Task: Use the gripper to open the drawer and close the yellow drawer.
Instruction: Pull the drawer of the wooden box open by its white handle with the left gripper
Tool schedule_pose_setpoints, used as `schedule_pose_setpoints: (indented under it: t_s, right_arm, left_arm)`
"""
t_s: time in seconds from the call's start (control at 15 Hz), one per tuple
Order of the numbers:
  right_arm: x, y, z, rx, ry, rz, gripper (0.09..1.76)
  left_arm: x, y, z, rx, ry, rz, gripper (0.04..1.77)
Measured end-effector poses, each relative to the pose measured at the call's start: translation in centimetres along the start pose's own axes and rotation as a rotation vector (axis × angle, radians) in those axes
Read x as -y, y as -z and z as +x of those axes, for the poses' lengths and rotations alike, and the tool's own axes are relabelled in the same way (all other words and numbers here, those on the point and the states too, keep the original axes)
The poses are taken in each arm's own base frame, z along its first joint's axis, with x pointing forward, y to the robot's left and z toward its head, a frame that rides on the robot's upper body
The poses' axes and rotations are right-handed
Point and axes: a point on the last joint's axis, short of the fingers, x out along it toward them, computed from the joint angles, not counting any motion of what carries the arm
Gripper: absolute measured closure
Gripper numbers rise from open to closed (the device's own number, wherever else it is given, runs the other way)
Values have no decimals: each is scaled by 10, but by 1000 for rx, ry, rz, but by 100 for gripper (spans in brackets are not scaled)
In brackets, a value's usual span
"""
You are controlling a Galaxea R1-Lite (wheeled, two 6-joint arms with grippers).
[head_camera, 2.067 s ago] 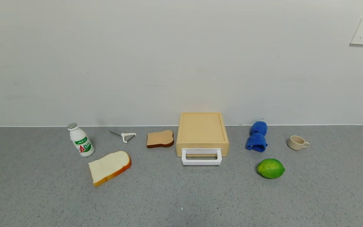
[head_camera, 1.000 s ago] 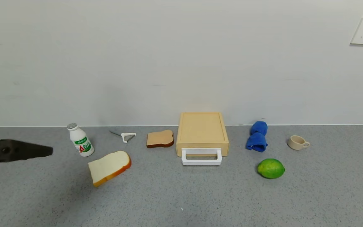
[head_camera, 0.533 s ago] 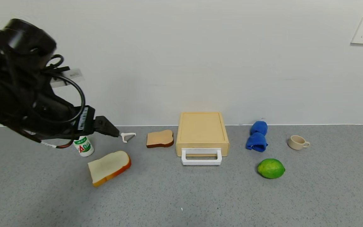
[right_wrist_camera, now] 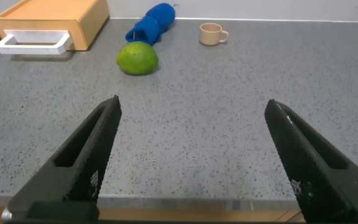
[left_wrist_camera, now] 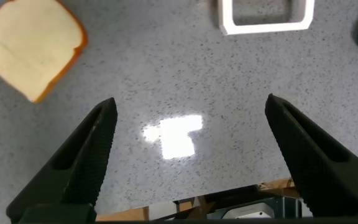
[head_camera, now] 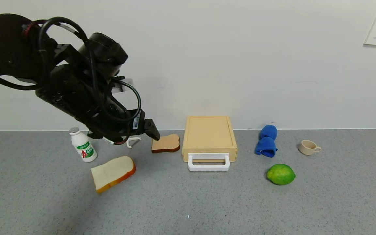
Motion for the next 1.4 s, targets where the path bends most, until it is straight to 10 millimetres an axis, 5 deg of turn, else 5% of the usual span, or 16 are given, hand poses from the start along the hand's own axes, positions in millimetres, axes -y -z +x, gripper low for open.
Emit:
schedule_pose_setpoints:
  t_s: [0.67,0.87,1.13,1.27,1.4]
  right_arm:
    - [0,0,0,0,0,0,15]
    - [0,0,0,0,0,0,15]
    - [0,0,0,0,1,0,15]
    - [0,0,0,0,0,0,15]
    - [0,0,0,0,0,0,15]
  left_arm:
    - [53,-4,52,-38,89,89,9]
    - [62,-4,62,-52,169,106,59]
    - [70,-8,75,-29,244,118,104]
    - [73,-8,82,-32,267,145,169]
    - [75,-8,94,-35,276,152,170]
